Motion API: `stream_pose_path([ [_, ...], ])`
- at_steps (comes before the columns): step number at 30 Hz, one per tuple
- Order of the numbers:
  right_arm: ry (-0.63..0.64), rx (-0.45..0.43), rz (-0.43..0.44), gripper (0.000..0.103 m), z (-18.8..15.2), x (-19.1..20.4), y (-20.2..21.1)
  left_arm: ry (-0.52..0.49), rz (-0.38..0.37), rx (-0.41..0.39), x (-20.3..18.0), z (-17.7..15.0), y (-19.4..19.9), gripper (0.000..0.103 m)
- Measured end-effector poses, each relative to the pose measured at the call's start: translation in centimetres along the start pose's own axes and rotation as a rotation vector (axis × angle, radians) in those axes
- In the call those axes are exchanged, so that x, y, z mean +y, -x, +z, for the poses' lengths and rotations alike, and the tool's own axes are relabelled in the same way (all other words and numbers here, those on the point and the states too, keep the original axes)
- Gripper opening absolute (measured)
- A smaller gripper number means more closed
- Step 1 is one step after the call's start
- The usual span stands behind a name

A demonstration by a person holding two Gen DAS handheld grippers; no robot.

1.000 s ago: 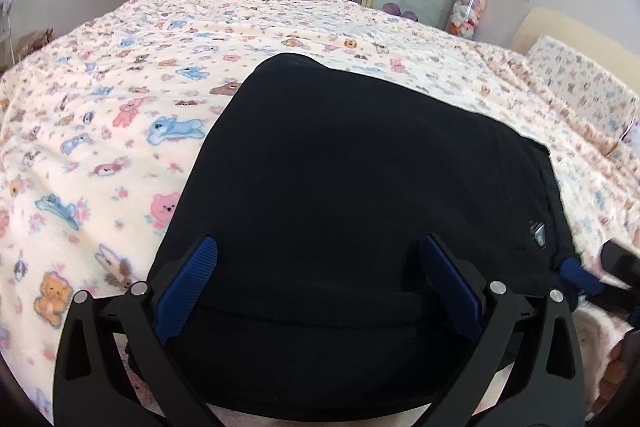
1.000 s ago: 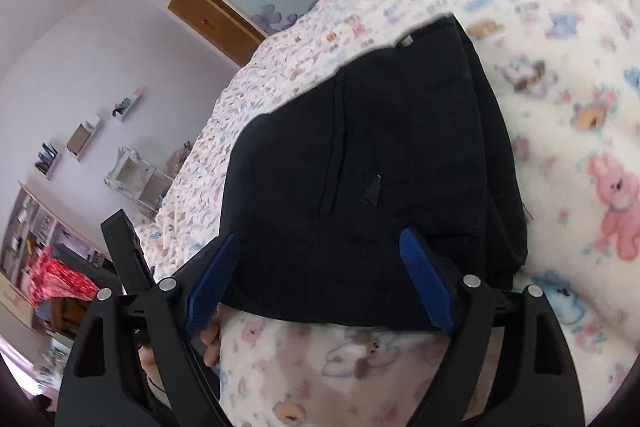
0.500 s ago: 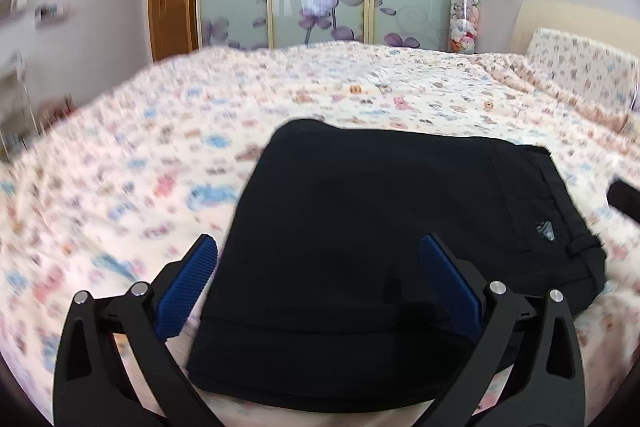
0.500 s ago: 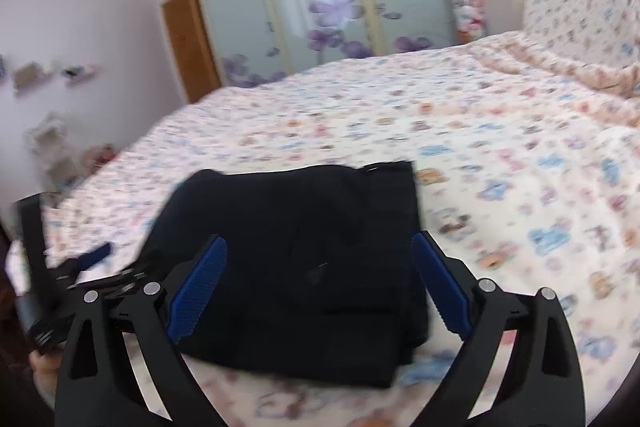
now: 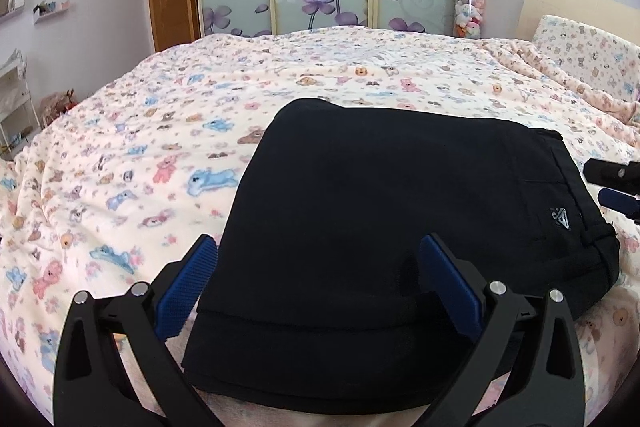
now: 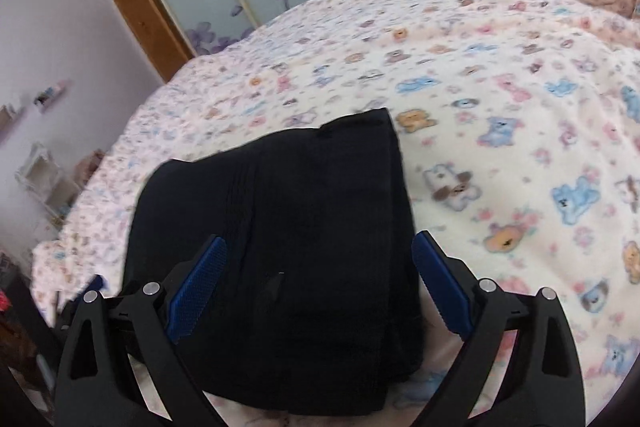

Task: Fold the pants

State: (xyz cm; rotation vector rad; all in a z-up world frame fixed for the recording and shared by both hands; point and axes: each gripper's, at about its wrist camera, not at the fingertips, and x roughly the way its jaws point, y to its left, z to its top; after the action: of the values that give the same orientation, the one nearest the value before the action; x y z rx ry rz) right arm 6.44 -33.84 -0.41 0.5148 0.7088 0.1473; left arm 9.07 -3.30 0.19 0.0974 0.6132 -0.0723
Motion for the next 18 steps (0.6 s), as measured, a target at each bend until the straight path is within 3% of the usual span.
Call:
stream_pose_path([
  [3, -0.097, 0.063, 0.092, 0.096, 0.0, -1.7, -0.5, 0.013, -0.009, 0.005, 0.2, -0.1, -0.1, 0.101],
  [5, -0.135, 0.089, 0.089, 0.095, -0.1, -2.5, -1.0, 0.016, -0.011, 0.019, 0.2, -0.1, -0.3, 0.101],
  [9, -0.181, 0.042, 0.045, 0.094, 0.2, -3.8, -0.6, 0.017, -0.015, 0.027, 0.2, -0.2, -0.4, 0.101],
  [18, -0.239, 0.148, 0.254, 0.092, 0.1, -4.7, -2.5, 0.033, -0.028, 0.042, 0.4, -0.4, -0.7, 0.101],
])
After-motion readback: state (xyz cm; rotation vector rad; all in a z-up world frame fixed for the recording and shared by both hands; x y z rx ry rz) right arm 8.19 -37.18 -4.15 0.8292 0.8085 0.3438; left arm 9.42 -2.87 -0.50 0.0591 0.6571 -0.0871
